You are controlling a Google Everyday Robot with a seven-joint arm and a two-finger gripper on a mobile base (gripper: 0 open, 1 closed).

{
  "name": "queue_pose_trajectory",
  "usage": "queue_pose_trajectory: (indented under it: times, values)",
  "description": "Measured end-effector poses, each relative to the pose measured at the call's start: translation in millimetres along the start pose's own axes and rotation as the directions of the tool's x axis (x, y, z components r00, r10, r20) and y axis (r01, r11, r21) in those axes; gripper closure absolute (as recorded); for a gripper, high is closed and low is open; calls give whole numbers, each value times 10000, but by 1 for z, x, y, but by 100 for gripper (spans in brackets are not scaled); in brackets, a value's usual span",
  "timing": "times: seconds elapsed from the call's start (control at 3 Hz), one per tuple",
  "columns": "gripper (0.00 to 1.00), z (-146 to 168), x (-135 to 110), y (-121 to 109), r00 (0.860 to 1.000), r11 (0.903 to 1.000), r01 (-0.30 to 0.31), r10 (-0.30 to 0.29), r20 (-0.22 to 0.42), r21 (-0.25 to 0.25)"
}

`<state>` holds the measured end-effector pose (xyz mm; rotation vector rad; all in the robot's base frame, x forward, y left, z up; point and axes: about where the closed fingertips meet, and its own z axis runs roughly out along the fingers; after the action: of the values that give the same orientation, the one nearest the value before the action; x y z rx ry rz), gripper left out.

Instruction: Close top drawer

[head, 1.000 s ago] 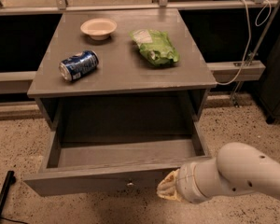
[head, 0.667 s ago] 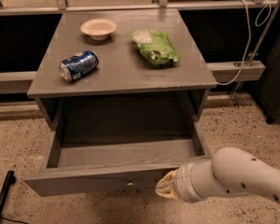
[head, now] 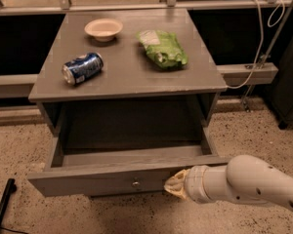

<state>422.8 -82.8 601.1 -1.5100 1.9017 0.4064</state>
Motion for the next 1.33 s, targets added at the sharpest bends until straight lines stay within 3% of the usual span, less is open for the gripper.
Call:
queue_pose_trajectory:
  times: [0.33,0.67,1.0,1.33]
  values:
    - [100,7,-11,-24,9895,9973,-101,-6,1446,727]
    - [100,14,-8,-20,9834,9976,-82,-45,1814,692]
    - [100,19,-7,-29,9783,9923,38,-294,2051,1241]
    - [100,32,-9,-53,9696,9803,357,-810,2310,1942]
